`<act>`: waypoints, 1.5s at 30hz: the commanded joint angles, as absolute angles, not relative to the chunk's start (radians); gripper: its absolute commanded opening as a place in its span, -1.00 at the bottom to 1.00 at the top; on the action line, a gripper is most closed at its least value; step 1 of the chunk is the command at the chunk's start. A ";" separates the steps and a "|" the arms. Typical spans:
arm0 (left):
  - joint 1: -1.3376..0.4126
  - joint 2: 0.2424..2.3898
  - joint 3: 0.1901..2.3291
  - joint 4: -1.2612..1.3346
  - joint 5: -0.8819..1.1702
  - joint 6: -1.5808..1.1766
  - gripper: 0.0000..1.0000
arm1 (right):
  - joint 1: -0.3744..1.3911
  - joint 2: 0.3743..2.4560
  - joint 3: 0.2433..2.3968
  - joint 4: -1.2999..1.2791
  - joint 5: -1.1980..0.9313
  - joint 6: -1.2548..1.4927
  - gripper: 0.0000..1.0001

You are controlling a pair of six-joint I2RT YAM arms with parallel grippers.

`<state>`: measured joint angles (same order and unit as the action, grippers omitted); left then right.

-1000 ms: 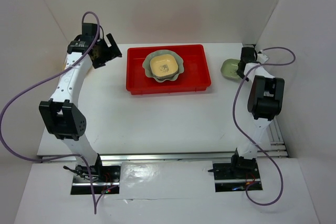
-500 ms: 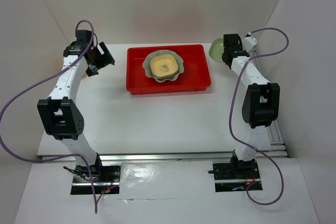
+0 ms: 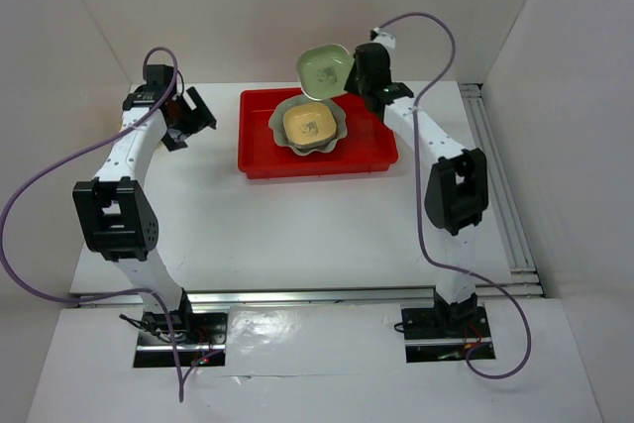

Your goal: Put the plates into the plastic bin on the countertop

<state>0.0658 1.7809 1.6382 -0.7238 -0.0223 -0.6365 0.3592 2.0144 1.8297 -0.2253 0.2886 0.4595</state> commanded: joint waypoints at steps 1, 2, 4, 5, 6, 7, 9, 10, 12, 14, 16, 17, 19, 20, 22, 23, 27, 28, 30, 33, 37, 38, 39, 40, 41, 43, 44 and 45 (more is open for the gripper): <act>0.083 1.793 1.634 -0.686 -0.009 -0.647 1.00 | 0.397 2.127 1.997 -0.311 0.219 0.368 -1.00; 0.092 1.793 1.644 -0.686 -0.009 -0.647 1.00 | 0.406 2.138 2.008 -0.311 0.219 0.368 -1.00; 0.103 1.802 1.657 -0.686 -0.026 -0.647 1.00 | 0.420 2.154 2.008 -0.311 0.219 0.368 -1.00; 0.103 1.812 1.666 -0.686 -0.037 -0.647 1.00 | 0.432 2.166 2.008 -0.311 0.245 0.368 -1.00; 0.119 1.828 1.692 -0.702 -0.046 -0.647 1.00 | 0.433 2.166 2.017 -0.322 0.245 0.379 -1.00; 0.149 1.842 1.707 -0.712 -0.046 -0.658 1.00 | 0.433 2.180 2.017 -0.322 0.255 0.379 -1.00; 0.181 1.886 1.753 -0.733 -0.046 -0.670 1.00 | 0.442 2.192 2.017 -0.336 0.264 0.388 -1.00; 0.198 1.903 1.769 -0.751 -0.046 -0.689 1.00 | 0.451 2.192 2.017 -0.336 0.264 0.388 -1.00; 0.235 1.934 1.790 -0.761 -0.046 -0.702 1.00 | 0.463 2.180 1.979 -0.321 0.264 0.388 -1.00; 0.247 1.985 1.813 -0.761 -0.055 -0.715 1.00 | 0.463 2.171 1.934 -0.310 0.276 0.388 -0.99; 0.258 2.045 1.848 -0.770 -0.055 -0.715 1.00 | 0.472 2.171 1.916 -0.310 0.276 0.388 -0.86; 0.267 2.061 1.858 -0.770 -0.055 -0.724 1.00 | 0.472 2.171 1.907 -0.310 0.267 0.388 -0.69; 0.267 2.082 1.858 -0.758 -0.055 -0.742 1.00 | 0.472 2.158 1.878 -0.285 0.255 0.388 -0.15; 0.267 2.095 1.858 -0.758 -0.055 -0.742 1.00 | 0.472 2.145 1.878 -0.273 0.255 0.388 -0.08; 0.267 2.105 1.888 -0.749 -0.046 -0.742 1.00 | 0.472 2.125 1.855 -0.264 0.244 0.388 0.27; 0.267 2.105 1.908 -0.749 -0.055 -0.742 1.00 | 0.482 2.106 1.855 -0.250 0.244 0.388 0.44; 0.267 2.114 1.971 -0.749 -0.095 -0.704 1.00 | 0.502 2.079 1.906 -0.250 0.244 0.368 1.00; 0.267 2.114 1.986 -0.749 -0.095 -0.704 1.00 | 0.511 2.065 1.919 -0.250 0.244 0.368 1.00; 0.267 2.125 2.020 -0.726 -0.095 -0.681 1.00 | 0.523 2.030 1.928 -0.250 0.244 0.359 1.00; 0.267 2.169 2.075 -0.698 -0.071 -0.591 0.97 | 0.532 1.961 1.905 -0.241 0.218 0.359 1.00; 0.267 2.229 2.155 -0.655 -0.020 -0.482 0.97 | 0.532 1.843 1.748 -0.201 0.152 0.359 1.00; 0.267 2.250 2.180 -0.655 -0.020 -0.460 0.97 | 0.532 1.813 1.705 -0.187 0.141 0.359 1.00; 0.278 2.288 2.201 -0.655 -0.020 -0.460 0.97 | 0.532 1.752 1.663 -0.163 0.121 0.359 1.00; 0.293 2.304 2.226 -0.644 -0.020 -0.431 1.00 | 0.532 1.720 1.619 -0.146 0.100 0.370 1.00; 0.293 2.318 2.241 -0.644 -0.037 -0.417 1.00 | 0.532 1.686 1.523 -0.128 0.081 0.380 1.00; 0.293 2.327 2.250 -0.618 -0.061 -0.379 1.00 | 0.541 1.588 1.418 -0.047 0.061 0.391 1.00; 0.293 2.327 2.231 -0.608 -0.096 -0.350 1.00 | 0.541 1.563 1.328 -0.022 0.061 0.400 1.00; 0.293 2.316 2.212 -0.597 -0.097 -0.350 1.00 | 0.541 1.545 1.298 -0.008 0.061 0.400 1.00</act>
